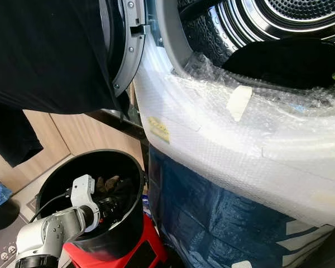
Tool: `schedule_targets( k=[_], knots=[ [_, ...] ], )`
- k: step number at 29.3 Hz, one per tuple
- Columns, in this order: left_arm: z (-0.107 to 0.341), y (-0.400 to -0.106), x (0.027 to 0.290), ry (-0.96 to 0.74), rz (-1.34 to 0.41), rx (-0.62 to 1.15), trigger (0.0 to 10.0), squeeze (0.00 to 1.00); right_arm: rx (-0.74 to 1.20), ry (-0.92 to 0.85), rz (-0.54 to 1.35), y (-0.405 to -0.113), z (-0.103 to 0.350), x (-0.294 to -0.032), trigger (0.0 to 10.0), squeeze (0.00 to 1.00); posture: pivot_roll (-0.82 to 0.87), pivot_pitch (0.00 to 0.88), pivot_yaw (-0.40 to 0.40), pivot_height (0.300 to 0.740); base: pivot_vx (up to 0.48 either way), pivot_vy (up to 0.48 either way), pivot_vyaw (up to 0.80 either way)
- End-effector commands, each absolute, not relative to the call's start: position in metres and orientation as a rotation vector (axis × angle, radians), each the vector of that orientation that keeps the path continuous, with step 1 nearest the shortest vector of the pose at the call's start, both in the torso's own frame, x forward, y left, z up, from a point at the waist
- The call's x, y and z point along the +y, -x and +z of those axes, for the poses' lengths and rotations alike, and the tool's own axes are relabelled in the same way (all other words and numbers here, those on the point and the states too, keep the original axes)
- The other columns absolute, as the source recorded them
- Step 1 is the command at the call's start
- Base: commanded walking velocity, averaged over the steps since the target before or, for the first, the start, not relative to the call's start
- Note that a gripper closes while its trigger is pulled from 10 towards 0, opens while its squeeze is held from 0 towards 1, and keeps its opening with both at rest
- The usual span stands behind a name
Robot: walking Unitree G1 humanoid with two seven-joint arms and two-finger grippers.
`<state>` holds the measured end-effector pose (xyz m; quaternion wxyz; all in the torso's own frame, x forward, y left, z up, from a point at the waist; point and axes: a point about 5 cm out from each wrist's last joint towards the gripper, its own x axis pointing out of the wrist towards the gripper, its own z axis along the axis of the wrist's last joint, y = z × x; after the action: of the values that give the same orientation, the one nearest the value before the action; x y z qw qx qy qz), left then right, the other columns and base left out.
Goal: Clothes washing
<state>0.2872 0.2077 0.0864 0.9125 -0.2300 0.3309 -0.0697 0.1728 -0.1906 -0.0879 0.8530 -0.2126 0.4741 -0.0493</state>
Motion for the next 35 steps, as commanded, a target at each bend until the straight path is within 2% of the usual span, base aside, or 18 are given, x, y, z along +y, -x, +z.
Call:
schedule_targets(
  k=[1,2,3,5,6,20,26,30,35],
  knots=[
    [0.078,-0.283,0.209,0.475,-0.124,0.734,10.0,0.0,1.002,0.46,-0.089,-0.172,-0.088,-0.19,10.0,0.0,0.13,0.051,0.069,0.74,0.0,0.0,0.0],
    [0.077,-0.282,0.207,0.463,-0.122,0.734,10.0,0.0,1.011,0.475,-0.084,-0.17,-0.089,-0.192,10.0,0.0,0.13,0.059,0.063,0.74,0.0,0.0,0.0],
    [0.076,-0.282,0.206,0.467,-0.113,0.735,3.5,0.0,1.014,0.471,-0.092,-0.169,-0.089,-0.194,10.0,0.0,0.13,0.057,0.061,0.74,0.0,0.0,0.0],
    [0.075,-0.282,0.206,0.474,-0.108,0.735,3.5,0.0,1.013,0.464,-0.1,-0.169,-0.089,-0.195,10.0,0.0,0.13,0.057,0.061,0.74,0.0,0.0,0.0],
    [0.074,-0.282,0.205,0.485,-0.103,0.735,0.0,0.0,1.015,0.468,-0.101,-0.168,-0.089,-0.197,10.0,0.0,0.12,0.059,0.054,0.74,0.0,0.0,0.0],
    [0.081,-0.293,0.185,0.543,-0.142,0.679,0.0,0.0,1.019,0.567,-0.073,-0.164,-0.089,-0.208,10.0,0.0,0.07,0.057,0.024,0.74,0.0,0.0,0.0],
    [0.079,-0.295,0.178,0.553,-0.154,0.684,0.0,0.0,0.997,0.546,-0.084,-0.166,-0.088,-0.21,10.0,0.0,0.03,0.074,0.018,0.74,0.0,0.0,0.0],
    [0.076,-0.295,0.17,0.564,-0.166,0.687,0.0,0.0,1.027,0.611,-0.092,-0.157,-0.09,-0.218,10.0,0.0,-0.01,0.08,0.014,0.74,0.0,0.0,0.0],
    [0.074,-0.295,0.163,0.565,-0.19,0.678,0.0,0.0,1.042,0.575,-0.113,-0.149,-0.092,-0.223,10.0,0.0,-0.03,0.084,-0.013,0.74,0.0,0.0,0.0]
  ],
)
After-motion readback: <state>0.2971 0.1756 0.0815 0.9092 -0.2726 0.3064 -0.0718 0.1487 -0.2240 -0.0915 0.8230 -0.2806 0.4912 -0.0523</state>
